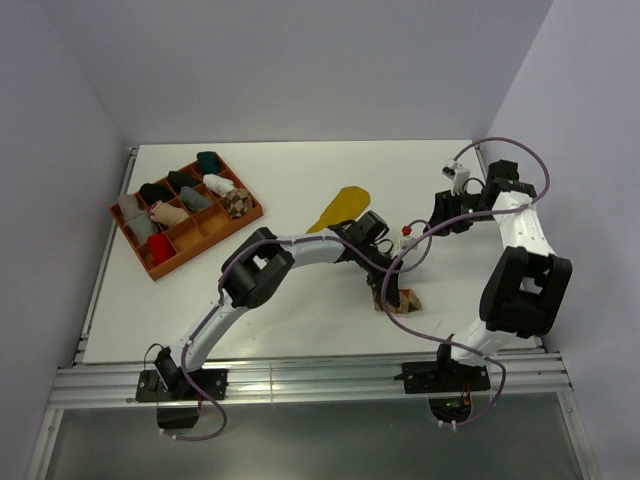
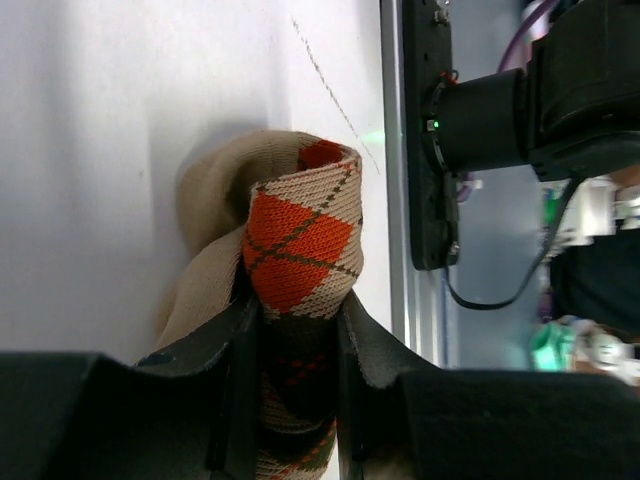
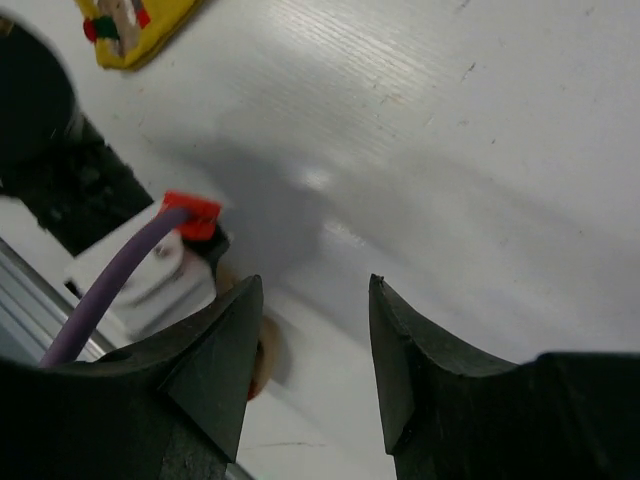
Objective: Roll the socks
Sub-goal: Roll the sock at the center of the board.
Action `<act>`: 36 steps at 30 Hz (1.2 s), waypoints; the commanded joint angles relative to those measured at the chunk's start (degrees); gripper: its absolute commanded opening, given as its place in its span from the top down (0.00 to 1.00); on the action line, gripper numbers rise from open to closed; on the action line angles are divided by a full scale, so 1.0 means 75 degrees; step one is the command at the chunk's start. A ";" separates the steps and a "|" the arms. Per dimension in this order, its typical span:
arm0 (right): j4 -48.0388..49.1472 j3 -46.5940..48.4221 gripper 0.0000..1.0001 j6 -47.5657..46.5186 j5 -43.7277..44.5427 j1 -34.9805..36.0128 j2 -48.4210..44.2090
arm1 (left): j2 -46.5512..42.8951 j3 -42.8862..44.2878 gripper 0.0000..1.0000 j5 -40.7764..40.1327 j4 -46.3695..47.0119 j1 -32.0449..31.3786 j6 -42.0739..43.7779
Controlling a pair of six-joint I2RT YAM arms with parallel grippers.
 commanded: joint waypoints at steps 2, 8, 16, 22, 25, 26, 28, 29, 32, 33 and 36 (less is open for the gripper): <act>-0.0417 -0.0649 0.46 -0.2480 -0.0247 -0.0031 -0.0761 | 0.1380 -0.0164 1.00 -0.1243 -0.2342 0.0484 0.0182; -0.1225 -0.1646 0.42 -0.4804 -0.0433 -0.0031 -0.1523 | 0.1674 0.0341 1.00 -0.1466 -0.2893 0.0719 0.0170; -0.1720 -0.2442 0.34 -0.6353 -0.0236 0.0460 -0.2449 | 0.1920 0.0856 1.00 -0.1817 -0.3467 0.0859 0.0276; -0.0188 -0.3660 0.27 -0.5710 0.0667 0.1900 -0.3609 | 0.2037 0.1114 1.00 -0.1969 -0.3749 0.1035 0.0299; 0.0460 -0.4118 0.22 -0.5498 0.0949 0.2532 -0.3973 | 0.2061 0.1173 1.00 -0.2016 -0.3819 0.1082 0.0334; 0.0577 -0.4177 0.21 -0.5417 0.0972 0.2628 -0.4020 | 0.2061 0.1196 1.00 -0.2028 -0.3831 0.1082 0.0334; 0.0765 -0.4271 0.18 -0.5381 0.0984 0.2851 -0.4079 | 0.2107 0.1267 1.00 -0.2016 -0.3866 0.1094 0.0334; 0.0801 -0.4283 0.18 -0.5369 0.0996 0.2933 -0.4067 | 0.2131 0.1302 1.00 -0.2040 -0.3901 0.1094 0.0323; 0.1023 -0.4377 0.16 -0.5323 0.1148 0.3249 -0.3962 | 0.2201 0.1407 1.00 -0.2028 -0.3995 0.1082 0.0334; 0.1186 -0.4435 0.16 -0.5299 0.1299 0.3331 -0.3904 | 0.2213 0.1431 1.00 -0.2063 -0.3984 0.1082 0.0334; 0.1584 -0.4575 0.15 -0.5194 0.1639 0.3753 -0.3728 | 0.2225 0.1431 1.00 -0.2052 -0.4007 0.1094 0.0334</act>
